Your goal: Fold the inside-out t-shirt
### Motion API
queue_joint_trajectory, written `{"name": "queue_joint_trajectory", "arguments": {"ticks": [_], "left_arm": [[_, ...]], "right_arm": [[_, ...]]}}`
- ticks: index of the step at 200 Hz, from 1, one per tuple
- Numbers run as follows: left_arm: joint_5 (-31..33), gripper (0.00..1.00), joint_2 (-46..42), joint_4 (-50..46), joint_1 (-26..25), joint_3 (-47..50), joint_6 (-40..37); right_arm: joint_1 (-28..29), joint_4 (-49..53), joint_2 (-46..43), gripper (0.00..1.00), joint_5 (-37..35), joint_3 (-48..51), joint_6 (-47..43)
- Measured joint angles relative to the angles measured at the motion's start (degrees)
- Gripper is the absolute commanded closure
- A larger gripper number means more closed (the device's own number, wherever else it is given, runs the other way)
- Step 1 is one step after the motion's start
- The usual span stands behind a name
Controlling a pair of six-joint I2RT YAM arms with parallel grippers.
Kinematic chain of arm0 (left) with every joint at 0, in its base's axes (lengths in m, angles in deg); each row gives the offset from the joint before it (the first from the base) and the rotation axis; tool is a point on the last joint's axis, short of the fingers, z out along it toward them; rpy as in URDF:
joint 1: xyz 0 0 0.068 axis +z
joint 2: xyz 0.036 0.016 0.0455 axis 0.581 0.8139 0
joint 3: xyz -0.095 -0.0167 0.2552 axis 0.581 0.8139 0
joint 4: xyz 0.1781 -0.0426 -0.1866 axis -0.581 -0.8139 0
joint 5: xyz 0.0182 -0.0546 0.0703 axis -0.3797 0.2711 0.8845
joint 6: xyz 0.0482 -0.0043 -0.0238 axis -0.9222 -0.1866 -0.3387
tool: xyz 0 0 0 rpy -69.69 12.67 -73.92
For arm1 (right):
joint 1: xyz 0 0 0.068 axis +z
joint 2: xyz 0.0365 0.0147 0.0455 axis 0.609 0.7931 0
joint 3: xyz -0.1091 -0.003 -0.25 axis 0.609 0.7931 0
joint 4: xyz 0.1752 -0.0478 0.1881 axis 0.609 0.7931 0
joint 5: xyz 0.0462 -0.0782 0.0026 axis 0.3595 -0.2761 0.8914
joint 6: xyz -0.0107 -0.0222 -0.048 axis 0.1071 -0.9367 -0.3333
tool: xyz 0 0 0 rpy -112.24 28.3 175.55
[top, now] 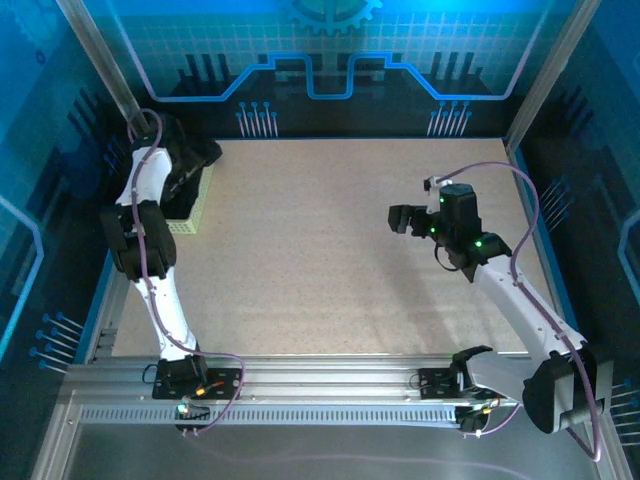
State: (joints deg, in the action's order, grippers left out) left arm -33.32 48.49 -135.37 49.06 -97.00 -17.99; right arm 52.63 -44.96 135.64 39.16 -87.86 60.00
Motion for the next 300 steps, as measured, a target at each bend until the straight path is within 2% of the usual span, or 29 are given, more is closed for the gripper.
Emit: {"name": "queue_joint_trajectory", "arguments": {"ticks": [28,49,90,122,138,165,206,259,300], "left_arm": [[-2.0,0.01,3.6,-0.6,1.4,-1.4,1.6],[-2.8,0.12,4.3,-1.0,2.1,-1.4,2.4],[-5.1,0.61,4.3,-1.0,2.1,-1.8,3.0],[-6.0,0.9,4.3,-0.6,2.1,-1.8,3.2],[-6.1,1.0,4.2,-0.4,2.1,-1.8,3.3],[-5.9,1.0,2.4,0.5,2.1,-0.5,3.4],[-5.7,1.0,-9.5,3.7,2.1,4.4,3.4],[-5.8,1.0,-19.6,4.4,2.0,-6.3,2.9],[-11.2,1.0,-22.0,5.3,-0.3,-13.7,-0.7]], "right_arm": [[0.4,0.0,0.0,0.0,-0.5,0.0,-0.1],[0.7,0.0,0.1,0.0,-0.8,0.0,-0.1],[1.5,0.1,0.3,0.0,-1.3,0.0,-0.1],[1.8,0.3,0.0,0.0,-2.2,0.0,0.1],[1.8,0.5,-0.5,0.0,-2.5,0.0,0.1],[1.9,0.7,-1.2,0.0,-2.7,0.0,0.1],[2.0,0.7,-1.5,0.0,-2.9,0.0,0.1],[2.6,0.7,-1.5,0.0,-3.2,0.0,0.3],[2.8,0.7,-1.5,0.0,-3.2,0.0,0.3]]}}
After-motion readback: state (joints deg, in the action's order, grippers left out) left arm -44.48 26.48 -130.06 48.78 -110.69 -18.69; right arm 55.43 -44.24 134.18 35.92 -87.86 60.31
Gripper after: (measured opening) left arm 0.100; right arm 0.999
